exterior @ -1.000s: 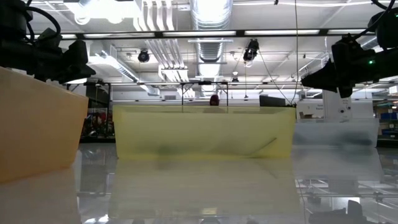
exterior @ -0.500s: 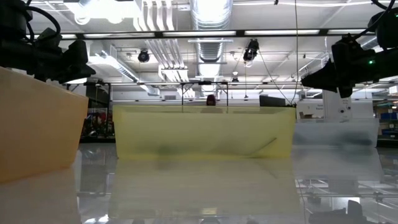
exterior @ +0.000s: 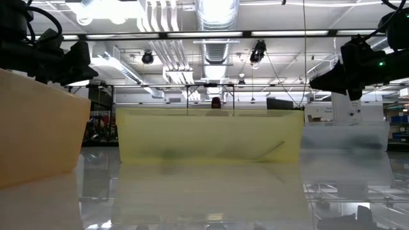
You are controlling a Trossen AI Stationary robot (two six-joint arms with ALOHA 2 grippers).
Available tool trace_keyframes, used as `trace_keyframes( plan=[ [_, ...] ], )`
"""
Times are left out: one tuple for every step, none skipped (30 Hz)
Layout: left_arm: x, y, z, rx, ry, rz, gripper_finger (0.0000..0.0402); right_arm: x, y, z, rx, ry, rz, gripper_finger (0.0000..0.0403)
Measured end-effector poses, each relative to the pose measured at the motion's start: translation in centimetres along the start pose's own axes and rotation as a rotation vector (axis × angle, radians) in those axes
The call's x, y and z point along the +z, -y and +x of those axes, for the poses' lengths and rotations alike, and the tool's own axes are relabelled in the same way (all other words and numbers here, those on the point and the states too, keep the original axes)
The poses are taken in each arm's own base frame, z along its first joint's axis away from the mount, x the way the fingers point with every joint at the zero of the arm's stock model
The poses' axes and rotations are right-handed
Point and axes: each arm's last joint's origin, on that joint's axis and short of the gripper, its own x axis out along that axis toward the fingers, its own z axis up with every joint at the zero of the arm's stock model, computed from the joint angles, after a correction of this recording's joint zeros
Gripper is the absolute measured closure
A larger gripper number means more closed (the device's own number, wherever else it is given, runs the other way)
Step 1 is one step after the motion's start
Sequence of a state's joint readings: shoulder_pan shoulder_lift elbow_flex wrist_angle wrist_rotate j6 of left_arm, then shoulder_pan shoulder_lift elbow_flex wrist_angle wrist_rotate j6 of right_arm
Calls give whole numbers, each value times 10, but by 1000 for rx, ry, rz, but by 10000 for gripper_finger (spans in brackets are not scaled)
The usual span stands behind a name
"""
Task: Sort silverware by color (type)
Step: Return to Home Position
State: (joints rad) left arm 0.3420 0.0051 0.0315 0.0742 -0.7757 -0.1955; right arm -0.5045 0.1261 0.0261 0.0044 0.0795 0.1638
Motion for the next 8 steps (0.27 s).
trace_keyframes(
  plan=[
    [0, 0, 0, 0, 0, 0, 326, 0, 0, 0, 0, 0, 0, 330],
    [0, 0, 0, 0, 0, 0, 326, 0, 0, 0, 0, 0, 0, 330],
    [0, 0, 0, 0, 0, 0, 326, 0, 0, 0, 0, 0, 0, 330],
    [0, 0, 0, 0, 0, 0, 326, 0, 0, 0, 0, 0, 0, 330],
    [0, 0, 0, 0, -1, 1, 326, 0, 0, 0, 0, 0, 0, 330],
    [0, 0, 0, 0, -1, 1, 326, 0, 0, 0, 0, 0, 0, 330],
    [0, 0, 0, 0, -2, 2, 326, 0, 0, 0, 0, 0, 0, 330],
    [0, 0, 0, 0, -2, 2, 326, 0, 0, 0, 0, 0, 0, 330]
  ],
)
